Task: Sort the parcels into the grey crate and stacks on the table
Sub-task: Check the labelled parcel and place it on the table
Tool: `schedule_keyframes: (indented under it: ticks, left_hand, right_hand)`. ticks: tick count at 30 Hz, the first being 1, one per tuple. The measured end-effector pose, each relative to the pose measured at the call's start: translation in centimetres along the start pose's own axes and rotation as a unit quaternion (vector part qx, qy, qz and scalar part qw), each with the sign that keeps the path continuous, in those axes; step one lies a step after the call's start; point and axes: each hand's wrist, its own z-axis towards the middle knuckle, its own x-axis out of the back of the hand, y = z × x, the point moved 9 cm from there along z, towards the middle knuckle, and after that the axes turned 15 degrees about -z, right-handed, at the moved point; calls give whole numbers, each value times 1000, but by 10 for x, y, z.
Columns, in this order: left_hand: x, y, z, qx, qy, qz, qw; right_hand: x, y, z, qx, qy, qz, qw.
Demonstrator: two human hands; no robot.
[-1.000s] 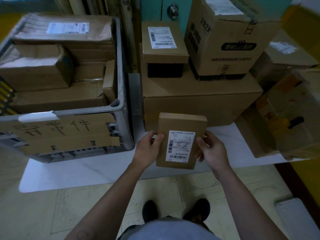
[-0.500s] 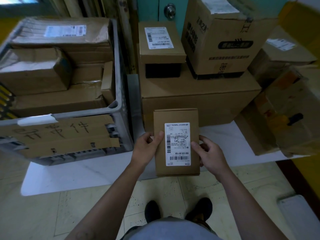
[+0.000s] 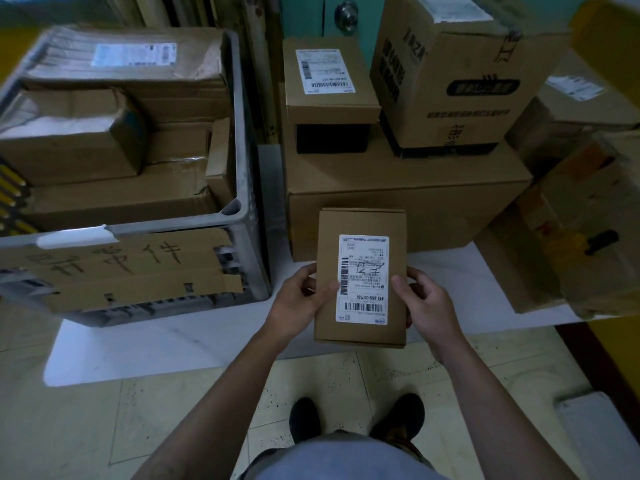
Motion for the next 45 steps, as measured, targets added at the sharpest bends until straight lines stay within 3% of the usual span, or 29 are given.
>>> schedule_keyframes:
  ticks: [6,13,27,45]
  left_hand:
    - [4,2,-2,19,52,-5,998]
    - [7,-17,2,101,66,-35,992]
    - [2,-9,0,77,55,-61,994]
    - [-9,-17,-16,170,30,-108,979]
  right_hand:
    - [-5,7,1,-4,-25,1,1000]
    - [-10,12,3,-24,-19,17,999]
    - [-6,10,2,-29,-10,48,998]
    - [-5,12,-6,-56,-13,66,996]
